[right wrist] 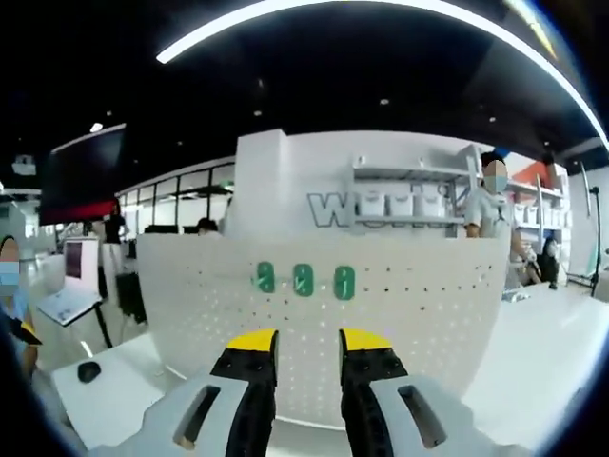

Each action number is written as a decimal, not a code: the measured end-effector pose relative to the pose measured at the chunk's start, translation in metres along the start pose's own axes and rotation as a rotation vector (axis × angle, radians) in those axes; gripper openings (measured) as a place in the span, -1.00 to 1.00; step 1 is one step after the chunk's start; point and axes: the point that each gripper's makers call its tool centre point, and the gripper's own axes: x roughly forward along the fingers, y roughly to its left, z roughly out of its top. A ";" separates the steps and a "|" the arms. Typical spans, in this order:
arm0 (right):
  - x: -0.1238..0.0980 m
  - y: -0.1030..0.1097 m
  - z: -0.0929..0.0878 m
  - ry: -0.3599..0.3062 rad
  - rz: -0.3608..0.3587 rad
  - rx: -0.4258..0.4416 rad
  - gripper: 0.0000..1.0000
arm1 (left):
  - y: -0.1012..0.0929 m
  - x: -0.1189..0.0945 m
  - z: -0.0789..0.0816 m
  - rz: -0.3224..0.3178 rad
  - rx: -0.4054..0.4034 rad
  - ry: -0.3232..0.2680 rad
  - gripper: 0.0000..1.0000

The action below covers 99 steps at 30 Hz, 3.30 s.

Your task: Insert the hook assembly into the mounting plate slot until the hook locks in place.

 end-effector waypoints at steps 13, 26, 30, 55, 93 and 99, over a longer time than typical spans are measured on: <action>-0.053 0.025 -0.044 0.081 0.057 0.057 -0.36 | -0.008 -0.001 -0.015 -0.017 0.008 0.044 0.98; -0.105 0.057 -0.090 0.180 0.152 0.072 -0.26 | -0.019 0.005 -0.030 -0.021 0.009 0.081 0.97; -0.119 0.068 -0.101 0.209 0.201 0.111 -0.16 | -0.023 0.008 -0.034 -0.020 0.005 0.096 0.97; -0.195 0.127 -0.143 0.338 0.407 0.131 -0.20 | -0.017 0.041 -0.062 -0.038 0.031 0.202 0.94; -0.162 0.099 -0.157 0.422 0.390 0.123 -0.27 | 0.043 0.174 -0.125 -0.118 -0.004 0.391 0.67; -0.153 0.094 -0.158 0.428 0.379 0.130 -0.27 | 0.047 0.188 -0.136 -0.115 -0.045 0.395 0.57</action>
